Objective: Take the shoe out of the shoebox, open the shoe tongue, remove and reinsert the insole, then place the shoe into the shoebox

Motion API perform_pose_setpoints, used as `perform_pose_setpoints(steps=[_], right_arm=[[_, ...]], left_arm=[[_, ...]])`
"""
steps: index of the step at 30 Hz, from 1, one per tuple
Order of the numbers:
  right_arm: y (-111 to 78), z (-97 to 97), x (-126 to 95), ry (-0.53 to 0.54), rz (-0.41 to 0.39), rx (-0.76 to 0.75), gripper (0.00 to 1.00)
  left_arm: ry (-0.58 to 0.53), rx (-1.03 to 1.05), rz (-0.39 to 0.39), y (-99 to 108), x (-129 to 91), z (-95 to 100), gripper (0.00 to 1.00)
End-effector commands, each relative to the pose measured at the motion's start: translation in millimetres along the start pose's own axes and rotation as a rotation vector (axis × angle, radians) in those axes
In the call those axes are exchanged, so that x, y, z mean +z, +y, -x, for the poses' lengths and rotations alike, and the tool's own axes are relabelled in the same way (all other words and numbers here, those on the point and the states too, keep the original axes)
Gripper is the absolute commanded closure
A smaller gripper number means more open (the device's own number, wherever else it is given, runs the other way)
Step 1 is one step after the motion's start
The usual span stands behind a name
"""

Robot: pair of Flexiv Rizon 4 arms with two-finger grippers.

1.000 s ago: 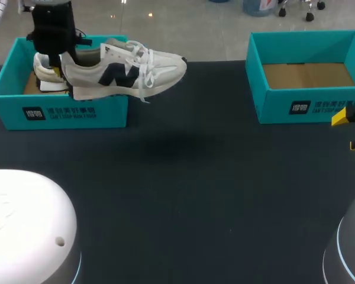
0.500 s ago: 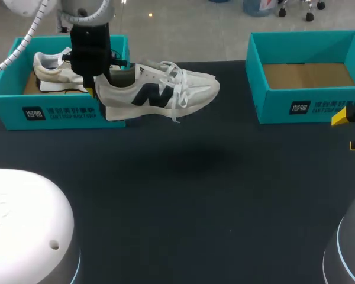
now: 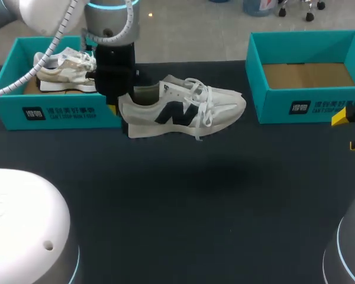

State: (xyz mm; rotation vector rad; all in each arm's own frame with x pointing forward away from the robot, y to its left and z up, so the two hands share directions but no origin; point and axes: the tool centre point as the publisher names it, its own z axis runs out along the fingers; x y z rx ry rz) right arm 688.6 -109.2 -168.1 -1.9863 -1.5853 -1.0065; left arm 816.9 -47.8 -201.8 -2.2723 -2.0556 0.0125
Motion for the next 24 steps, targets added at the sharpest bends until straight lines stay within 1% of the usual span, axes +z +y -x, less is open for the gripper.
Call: perform_pose_setpoints(steps=[1,5,8,9,11,12,17,19,21,24], right_arm=[[-1.6,-0.2,0,-0.003,0.002,0.001,0.00],[-1.6,-0.2,0,-0.003,0.002,0.001,0.00],[-1.6,-0.2,0,-0.003,0.002,0.001,0.00],[-1.6,-0.2,0,-0.003,0.002,0.001,0.00],[-1.6,-0.2,0,-0.003,0.002,0.001,0.00],[-1.6,-0.2,0,-0.003,0.002,0.001,0.00],[-1.6,-0.2,0,-0.003,0.002,0.001,0.00],[-1.6,-0.2,0,-0.003,0.002,0.001,0.00],[-1.6,-0.2,0,-0.003,0.002,0.001,0.00],[-1.6,-0.2,0,-0.003,0.002,0.001,0.00]], left_arm=[[-0.007,0.010,0.008,-1,6,3.5,1.00],[0.009,0.008,0.018,-3,14,7.8,1.00],[0.016,0.015,0.025,-5,26,9.2,1.00],[0.035,0.005,0.018,-5,32,9.8,1.00],[0.028,0.024,0.019,-6,41,11.4,1.00],[0.047,0.019,0.008,-6,47,12.8,1.00],[0.066,0.018,0.030,-8,72,17.1,1.00],[0.058,0.019,0.028,-6,84,16.5,1.00],[0.083,0.009,0.028,-3,97,17.7,1.00],[0.084,0.000,0.023,1,114,18.6,1.00]])
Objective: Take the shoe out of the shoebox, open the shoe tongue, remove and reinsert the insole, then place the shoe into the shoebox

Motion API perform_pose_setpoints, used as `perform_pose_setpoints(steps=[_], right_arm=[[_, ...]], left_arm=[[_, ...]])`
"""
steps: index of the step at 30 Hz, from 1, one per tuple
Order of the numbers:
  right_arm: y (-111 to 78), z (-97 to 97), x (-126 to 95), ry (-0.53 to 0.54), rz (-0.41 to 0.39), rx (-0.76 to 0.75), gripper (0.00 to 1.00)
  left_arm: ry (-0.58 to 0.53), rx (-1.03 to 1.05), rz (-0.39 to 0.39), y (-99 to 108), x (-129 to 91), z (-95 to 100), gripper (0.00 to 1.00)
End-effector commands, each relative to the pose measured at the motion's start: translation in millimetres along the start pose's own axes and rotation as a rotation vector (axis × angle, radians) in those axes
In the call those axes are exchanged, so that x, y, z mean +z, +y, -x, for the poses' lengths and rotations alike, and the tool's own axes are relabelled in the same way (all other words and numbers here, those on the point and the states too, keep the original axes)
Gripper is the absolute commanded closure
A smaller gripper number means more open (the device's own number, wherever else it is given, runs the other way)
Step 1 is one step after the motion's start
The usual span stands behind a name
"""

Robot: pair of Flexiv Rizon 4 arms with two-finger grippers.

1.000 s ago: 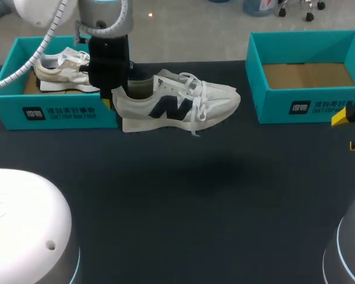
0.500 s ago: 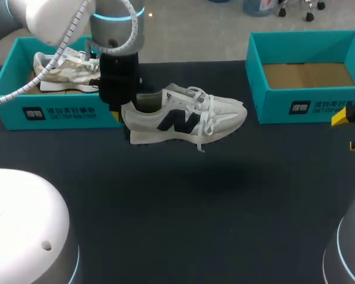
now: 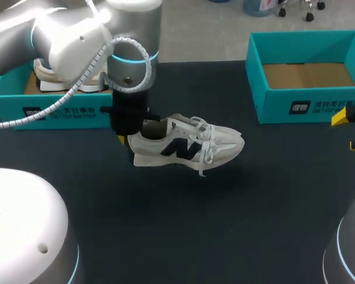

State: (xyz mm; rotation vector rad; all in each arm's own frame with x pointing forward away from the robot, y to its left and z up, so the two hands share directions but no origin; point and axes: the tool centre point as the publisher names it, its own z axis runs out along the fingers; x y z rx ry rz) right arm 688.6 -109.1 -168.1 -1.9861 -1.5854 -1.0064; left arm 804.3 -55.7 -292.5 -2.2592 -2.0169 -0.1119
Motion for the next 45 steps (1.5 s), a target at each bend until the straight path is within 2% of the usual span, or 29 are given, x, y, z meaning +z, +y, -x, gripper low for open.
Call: perform_pose_setpoints(steps=[1,6,13,22,33,34,35,36,37,45], right_arm=[[-1.6,-0.2,0,-0.003,0.002,0.001,0.00],[-1.6,-0.2,0,-0.003,0.002,0.001,0.00],[-1.6,-0.2,0,-0.003,0.002,0.001,0.00],[-1.6,-0.2,0,-0.003,0.002,0.001,0.00],[-1.6,-0.2,0,-0.003,0.002,0.001,0.00],[-1.6,-0.2,0,-0.003,0.002,0.001,0.00],[-1.6,-0.2,0,-0.003,0.002,0.001,0.00],[-1.6,-0.2,0,-0.003,0.002,0.001,0.00],[-1.6,-0.2,0,-0.003,0.002,0.001,0.00],[-1.6,-0.2,0,-0.003,0.002,0.001,0.00]], left_arm=[[0.010,-0.011,-0.006,7,28,8.4,1.00],[-0.027,0.003,0.012,9,50,11.6,1.00],[0.000,0.009,0.078,8,70,20.3,1.00],[-0.016,0.003,0.060,9,92,34.6,1.00],[-0.016,-0.040,0.031,6,110,35.5,1.00],[-0.019,-0.040,0.027,7,111,35.2,0.83],[-0.024,-0.038,0.022,6,112,35.2,0.57],[-0.026,-0.033,0.022,6,112,35.3,0.21],[-0.032,-0.026,0.022,6,110,35.4,0.00],[-0.104,-0.044,0.063,2,78,34.4,0.00]])
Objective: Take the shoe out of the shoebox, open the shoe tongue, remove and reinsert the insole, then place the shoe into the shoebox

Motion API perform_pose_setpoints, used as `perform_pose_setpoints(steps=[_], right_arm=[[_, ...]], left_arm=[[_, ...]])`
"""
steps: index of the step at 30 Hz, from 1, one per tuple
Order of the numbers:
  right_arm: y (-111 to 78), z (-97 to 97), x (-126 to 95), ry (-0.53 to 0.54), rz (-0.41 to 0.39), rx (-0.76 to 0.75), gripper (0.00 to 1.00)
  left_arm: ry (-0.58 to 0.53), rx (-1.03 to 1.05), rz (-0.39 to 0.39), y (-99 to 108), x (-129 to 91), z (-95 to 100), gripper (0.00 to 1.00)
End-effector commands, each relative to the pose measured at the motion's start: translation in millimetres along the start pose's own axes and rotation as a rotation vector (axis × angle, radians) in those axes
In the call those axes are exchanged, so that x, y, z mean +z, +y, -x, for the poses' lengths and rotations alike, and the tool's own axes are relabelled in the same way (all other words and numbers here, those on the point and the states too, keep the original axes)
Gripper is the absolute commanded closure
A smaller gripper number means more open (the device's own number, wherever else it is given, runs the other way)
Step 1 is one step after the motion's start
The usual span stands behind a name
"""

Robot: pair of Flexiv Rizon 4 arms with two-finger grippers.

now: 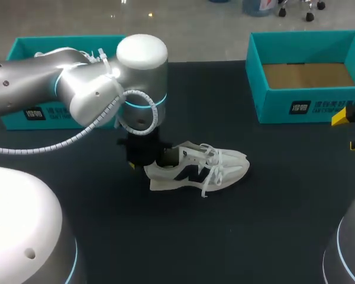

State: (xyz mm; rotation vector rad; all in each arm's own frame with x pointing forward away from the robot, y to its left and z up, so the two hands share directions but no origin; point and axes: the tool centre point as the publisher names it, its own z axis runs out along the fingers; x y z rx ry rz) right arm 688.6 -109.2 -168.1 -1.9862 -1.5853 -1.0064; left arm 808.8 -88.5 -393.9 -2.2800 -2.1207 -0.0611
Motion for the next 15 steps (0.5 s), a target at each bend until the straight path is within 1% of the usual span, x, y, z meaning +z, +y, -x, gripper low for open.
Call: perform_pose_setpoints(steps=[1,6,8,10,12,13,15], right_arm=[[-1.6,-0.2,0,-0.003,0.002,0.001,0.00],[-1.6,-0.2,0,-0.003,0.002,0.001,0.00],[-1.6,-0.2,0,-0.003,0.002,0.001,0.00],[-1.6,-0.2,0,-0.003,0.002,0.001,0.00],[-1.6,-0.2,0,-0.003,0.002,0.001,0.00],[-1.6,-0.2,0,-0.003,0.002,0.001,0.00],[-1.6,-0.2,0,-0.003,0.002,0.001,0.00]], left_arm=[[-0.027,-0.013,0.033,-9,-23,-9.2,0.00],[-0.069,-0.078,0.059,-10,-46,-11.6,0.00],[-0.104,-0.116,0.055,-10,-52,-13.8,0.00],[-0.145,-0.211,0.045,-11,-60,-16.5,0.00],[-0.189,-0.358,-0.006,-12,-63,-20.2,0.00],[-0.210,-0.397,-0.016,-13,-63,-21.2,0.00],[-0.210,-0.397,-0.016,-13,-63,-21.2,0.00]])
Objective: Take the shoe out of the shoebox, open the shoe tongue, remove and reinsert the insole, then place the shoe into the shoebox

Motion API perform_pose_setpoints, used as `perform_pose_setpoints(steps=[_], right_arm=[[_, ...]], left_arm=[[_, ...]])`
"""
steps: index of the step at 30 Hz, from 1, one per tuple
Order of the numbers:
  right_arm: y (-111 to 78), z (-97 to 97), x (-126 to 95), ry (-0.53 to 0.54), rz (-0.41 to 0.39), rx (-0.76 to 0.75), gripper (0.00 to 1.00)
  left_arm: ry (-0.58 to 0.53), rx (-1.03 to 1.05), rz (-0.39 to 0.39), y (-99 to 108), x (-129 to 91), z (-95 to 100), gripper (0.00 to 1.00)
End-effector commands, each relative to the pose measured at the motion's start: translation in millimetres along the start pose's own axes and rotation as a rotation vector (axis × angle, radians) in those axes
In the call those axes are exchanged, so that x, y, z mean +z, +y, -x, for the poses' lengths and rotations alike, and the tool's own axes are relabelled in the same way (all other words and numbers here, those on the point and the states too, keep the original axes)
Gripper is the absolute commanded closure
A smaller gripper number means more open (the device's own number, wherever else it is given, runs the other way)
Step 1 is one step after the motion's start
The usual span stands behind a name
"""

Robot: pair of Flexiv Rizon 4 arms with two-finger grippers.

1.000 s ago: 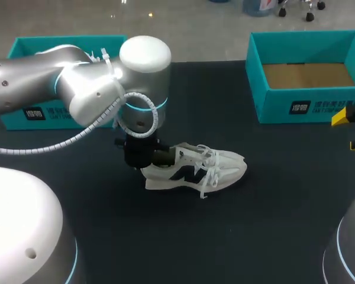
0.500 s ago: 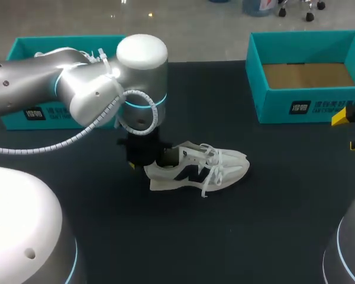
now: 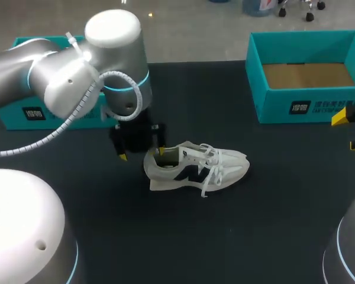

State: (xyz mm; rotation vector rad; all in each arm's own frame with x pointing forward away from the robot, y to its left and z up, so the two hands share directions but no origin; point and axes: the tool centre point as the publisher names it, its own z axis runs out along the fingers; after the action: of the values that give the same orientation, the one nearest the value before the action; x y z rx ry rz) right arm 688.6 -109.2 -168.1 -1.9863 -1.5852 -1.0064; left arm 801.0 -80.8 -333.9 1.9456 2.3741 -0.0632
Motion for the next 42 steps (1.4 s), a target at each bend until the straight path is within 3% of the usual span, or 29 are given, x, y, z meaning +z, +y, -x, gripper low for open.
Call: perform_pose_setpoints(steps=[1,13,17,28,34,37,42], right_arm=[[-1.6,-0.2,0,-0.003,0.002,0.001,0.00],[-1.6,-0.2,0,-0.003,0.002,0.001,0.00],[-1.6,-0.2,0,-0.003,0.002,0.001,0.00],[-1.6,-0.2,0,-0.003,0.002,0.001,0.00],[-1.6,-0.2,0,-0.003,0.002,0.001,0.00],[-1.6,-0.2,0,-0.003,0.002,0.001,0.00],[-1.6,-0.2,0,-0.003,0.002,0.001,0.00]], left_arm=[[-0.080,-0.128,-0.030,-2,-5,-11.6,0.00],[-0.080,-0.128,-0.030,-2,-5,-11.6,0.00],[-0.219,-0.269,-0.202,3,-16,-19.1,0.00],[-0.230,-0.570,-0.405,-2,-31,-26.4,0.00],[-0.231,-0.697,-0.451,-9,-35,-39.3,0.00],[-0.172,-0.730,-0.486,-12,-35,-50.4,0.00],[-0.172,-0.730,-0.486,-12,-35,-50.4,0.00]])
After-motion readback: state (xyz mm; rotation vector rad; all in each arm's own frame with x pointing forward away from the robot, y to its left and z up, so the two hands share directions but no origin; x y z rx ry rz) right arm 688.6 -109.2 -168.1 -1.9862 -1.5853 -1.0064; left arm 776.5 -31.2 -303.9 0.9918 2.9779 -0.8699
